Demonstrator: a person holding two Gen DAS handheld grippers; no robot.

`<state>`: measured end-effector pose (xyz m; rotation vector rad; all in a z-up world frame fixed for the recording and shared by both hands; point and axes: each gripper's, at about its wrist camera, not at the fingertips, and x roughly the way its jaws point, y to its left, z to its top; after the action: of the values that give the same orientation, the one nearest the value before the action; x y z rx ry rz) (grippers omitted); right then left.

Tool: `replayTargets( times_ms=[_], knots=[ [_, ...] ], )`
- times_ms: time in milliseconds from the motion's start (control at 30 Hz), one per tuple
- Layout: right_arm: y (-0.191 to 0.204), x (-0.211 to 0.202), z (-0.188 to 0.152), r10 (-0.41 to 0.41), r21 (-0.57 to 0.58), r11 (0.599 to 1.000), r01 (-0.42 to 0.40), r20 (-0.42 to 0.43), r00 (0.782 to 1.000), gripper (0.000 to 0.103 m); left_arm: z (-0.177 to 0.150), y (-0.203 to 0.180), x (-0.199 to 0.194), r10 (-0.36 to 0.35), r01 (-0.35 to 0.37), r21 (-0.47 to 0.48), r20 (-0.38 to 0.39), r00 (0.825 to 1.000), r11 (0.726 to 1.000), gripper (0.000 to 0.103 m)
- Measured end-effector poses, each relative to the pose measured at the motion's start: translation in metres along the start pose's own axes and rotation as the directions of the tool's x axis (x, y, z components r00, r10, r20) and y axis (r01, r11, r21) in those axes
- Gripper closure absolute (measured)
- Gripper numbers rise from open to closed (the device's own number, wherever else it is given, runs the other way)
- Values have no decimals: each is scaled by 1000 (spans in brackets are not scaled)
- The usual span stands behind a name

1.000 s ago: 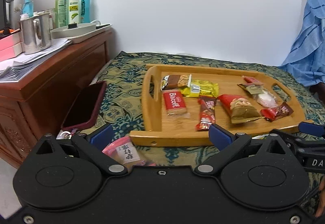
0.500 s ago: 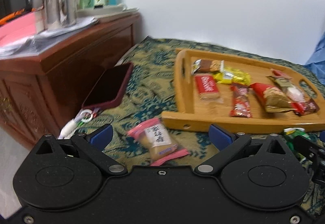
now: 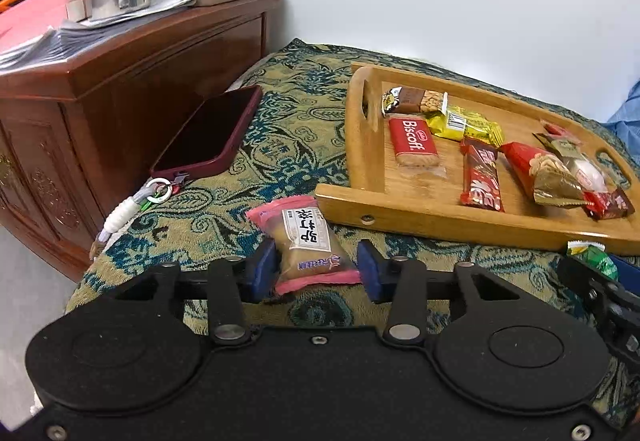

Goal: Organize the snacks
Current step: 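Grasp the pink-white candy packet with left gripper while right grasps the green wasabi pea bag, then carry the candy packet and wasabi pea bag over the tray with both grippers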

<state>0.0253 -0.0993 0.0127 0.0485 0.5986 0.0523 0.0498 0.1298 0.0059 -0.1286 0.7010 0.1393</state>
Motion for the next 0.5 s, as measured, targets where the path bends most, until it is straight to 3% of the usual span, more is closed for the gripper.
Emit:
replayTargets(
  times_ms=[100, 200, 500],
  knots=[
    [-1, 2, -1, -13, 11, 1000, 13, -4, 1000, 52, -3, -6, -7, 8, -8, 2, 11, 1000, 1000, 64],
    [-7, -1, -1, -2, 44, 999, 2, 8, 1000, 56, -6, -11, -17, 2, -2, 1, 33, 999, 1000, 65],
    [-8, -26, 3, -2, 43, 999, -3, 120, 993, 58, -13, -41, -56, -62, 41, 111, 190, 980, 993, 66]
  ],
)
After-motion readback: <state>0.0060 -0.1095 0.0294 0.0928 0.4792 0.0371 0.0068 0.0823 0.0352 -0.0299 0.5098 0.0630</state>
